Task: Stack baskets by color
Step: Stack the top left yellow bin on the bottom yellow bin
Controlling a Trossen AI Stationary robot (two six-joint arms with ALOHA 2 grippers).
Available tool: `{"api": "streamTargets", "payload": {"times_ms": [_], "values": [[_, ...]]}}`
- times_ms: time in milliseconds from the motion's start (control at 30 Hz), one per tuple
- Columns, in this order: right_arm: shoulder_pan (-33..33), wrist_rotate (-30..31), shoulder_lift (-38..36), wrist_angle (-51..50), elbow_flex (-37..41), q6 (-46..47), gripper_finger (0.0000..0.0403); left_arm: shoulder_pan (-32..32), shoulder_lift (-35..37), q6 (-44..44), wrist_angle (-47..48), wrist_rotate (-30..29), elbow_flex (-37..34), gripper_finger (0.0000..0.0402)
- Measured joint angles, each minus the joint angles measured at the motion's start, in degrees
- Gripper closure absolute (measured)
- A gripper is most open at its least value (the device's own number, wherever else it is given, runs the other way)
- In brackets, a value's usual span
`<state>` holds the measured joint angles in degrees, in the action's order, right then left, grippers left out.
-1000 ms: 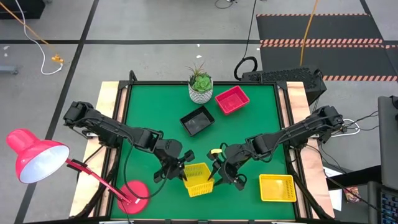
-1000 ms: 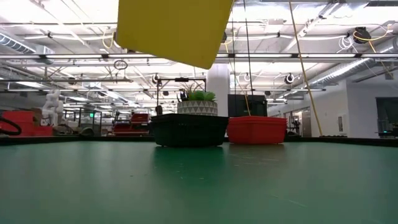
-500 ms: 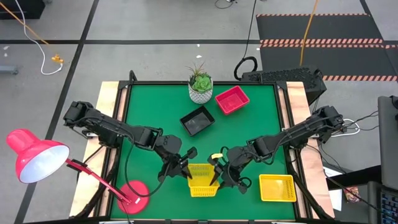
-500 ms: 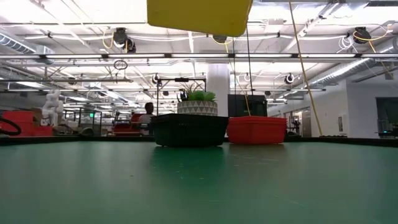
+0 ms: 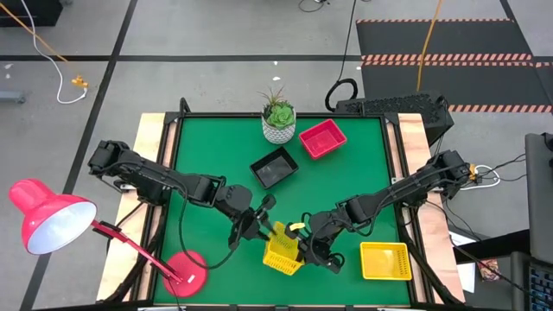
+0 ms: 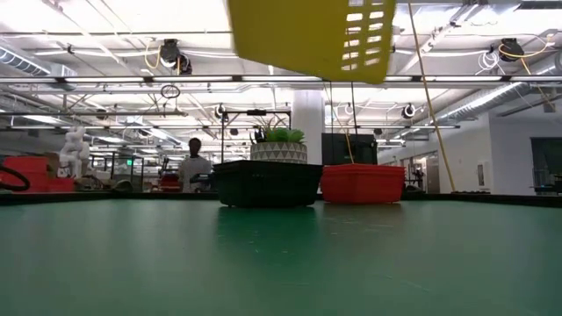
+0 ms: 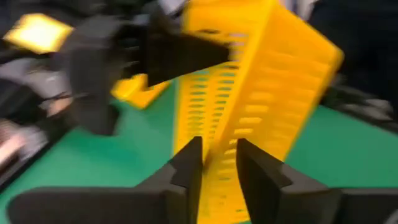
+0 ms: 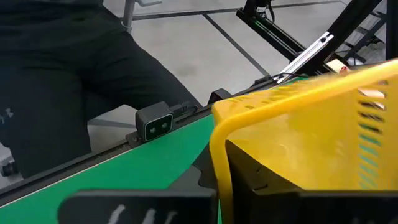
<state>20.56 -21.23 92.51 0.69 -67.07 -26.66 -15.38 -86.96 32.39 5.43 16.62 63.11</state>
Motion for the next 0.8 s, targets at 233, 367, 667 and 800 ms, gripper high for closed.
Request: {"api": "streamTargets", "payload": {"times_ms": [233, 367, 667, 800], "values": [[-0.1, -0.5, -0.2, -2.2, 0.0, 1.8, 0.0402, 0.0, 0.0, -0.5, -2.6, -6.0, 0.0, 0.0236], [-0.2, 1.5, -1.8, -5.8, 0.0, 3.2, 0.0402, 0.0, 0.0, -4.5, -1.5, -10.7, 0.0, 0.0206], [-0.4, 19.4, -10.0, -29.0, 0.0, 15.5, 0.0403, -0.1, 1.2, -15.6, 4.6, -26.2, 0.3, 0.0172], [0.9, 20.8, -12.2, -38.7, 0.0, 23.8, 0.0403, -0.1, 1.5, -19.4, 4.6, -29.4, 0.3, 0.0179]]}}
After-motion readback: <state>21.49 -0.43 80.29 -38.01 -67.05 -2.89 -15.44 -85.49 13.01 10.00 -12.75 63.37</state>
